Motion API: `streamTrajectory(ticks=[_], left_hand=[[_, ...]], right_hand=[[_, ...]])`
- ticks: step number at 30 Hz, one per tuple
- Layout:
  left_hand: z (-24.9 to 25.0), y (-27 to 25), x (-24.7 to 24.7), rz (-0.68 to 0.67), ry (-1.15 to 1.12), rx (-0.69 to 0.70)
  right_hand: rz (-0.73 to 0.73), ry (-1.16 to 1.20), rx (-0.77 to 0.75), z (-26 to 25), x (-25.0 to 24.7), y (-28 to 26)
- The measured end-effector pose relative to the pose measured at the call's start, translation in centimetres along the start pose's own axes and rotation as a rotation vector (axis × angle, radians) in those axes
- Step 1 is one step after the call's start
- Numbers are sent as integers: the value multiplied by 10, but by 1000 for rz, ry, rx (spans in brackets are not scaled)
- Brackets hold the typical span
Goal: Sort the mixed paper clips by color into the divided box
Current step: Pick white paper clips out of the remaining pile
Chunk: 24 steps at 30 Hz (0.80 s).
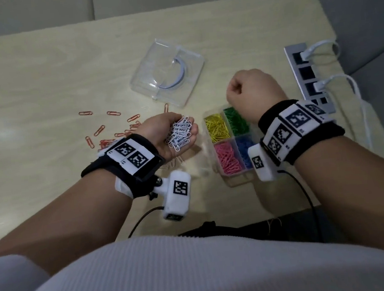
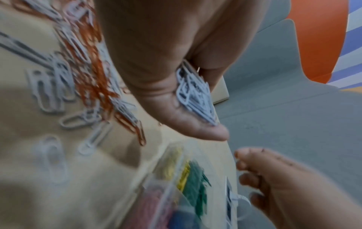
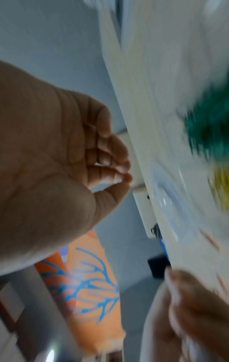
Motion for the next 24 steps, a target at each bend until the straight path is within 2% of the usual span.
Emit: streamTrajectory(ticks=[2,4,5,7,13,17,24], left_hand=[[-1,4,20,-7,19,20],[-3,9,40,-23,50,37],[-4,11,49,-32,61,42],[-4,16,65,-39,74,47],[-17,30,103,-73,169,29],[-32,40,118,-84,182,8],[-53,52,133,-76,155,110]], right_hand=[[4,-68,196,42,-11,-2],[-116,-153,342,73,-8,-6],[-195,-188,370,82,-2,-8],[-298,-197,356,92,10,-13],[-323,-15,292,102,19,-25],[-342,185,265,104,25,-33],[-420,453,265,103,27,-39]])
Point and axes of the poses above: each hand's wrist, its own y-axis towards the middle knuckle, its own x-axis out of the palm, z = x × y, the point moved 6 cm from there along y, towards the middle knuckle, and after that the axes turned 10 degrees about -z, right-handed, at the moved point
